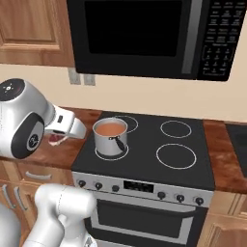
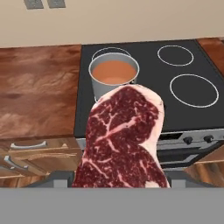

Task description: Retrieve the steak from the fridge and place it on the saucepan with marinade on the stove.

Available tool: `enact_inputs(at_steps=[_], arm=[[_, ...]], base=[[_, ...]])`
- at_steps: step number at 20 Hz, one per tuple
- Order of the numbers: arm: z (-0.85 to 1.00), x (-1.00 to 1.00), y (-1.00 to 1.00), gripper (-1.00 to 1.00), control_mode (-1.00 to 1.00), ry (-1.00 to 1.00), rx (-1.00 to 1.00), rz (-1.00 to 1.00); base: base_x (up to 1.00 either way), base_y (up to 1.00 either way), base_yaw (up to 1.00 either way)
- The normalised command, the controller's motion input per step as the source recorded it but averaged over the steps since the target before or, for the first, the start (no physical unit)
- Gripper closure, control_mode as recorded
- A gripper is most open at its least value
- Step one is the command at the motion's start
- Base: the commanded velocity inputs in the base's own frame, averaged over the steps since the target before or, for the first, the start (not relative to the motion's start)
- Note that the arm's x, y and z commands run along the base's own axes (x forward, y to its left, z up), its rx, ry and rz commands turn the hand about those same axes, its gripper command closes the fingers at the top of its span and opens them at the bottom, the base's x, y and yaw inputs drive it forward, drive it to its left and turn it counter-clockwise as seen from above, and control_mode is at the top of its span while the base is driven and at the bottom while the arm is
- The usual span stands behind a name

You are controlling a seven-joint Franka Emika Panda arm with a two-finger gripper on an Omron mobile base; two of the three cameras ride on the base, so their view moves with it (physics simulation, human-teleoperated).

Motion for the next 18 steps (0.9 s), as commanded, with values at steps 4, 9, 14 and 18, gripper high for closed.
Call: enact_inputs(at_steps=[4, 9, 14, 18], arm=[[0.0, 0.0, 0.0, 1.0, 1.0, 0.0, 0.0, 0.0], [0.0, 0.0, 0.0, 1.0, 1.0, 0.0, 0.0, 0.0], [0.0, 0.0, 0.0, 1.0, 1.0, 0.0, 0.0, 0.0], [0.0, 0.0, 0.0, 1.0, 1.0, 0.0, 0.0, 0.0]], base=[[0.37, -0.29, 0.24], [0.35, -0.21, 0.05], [0.26, -0.21, -0.03], [0.18, -0.07, -0.09]])
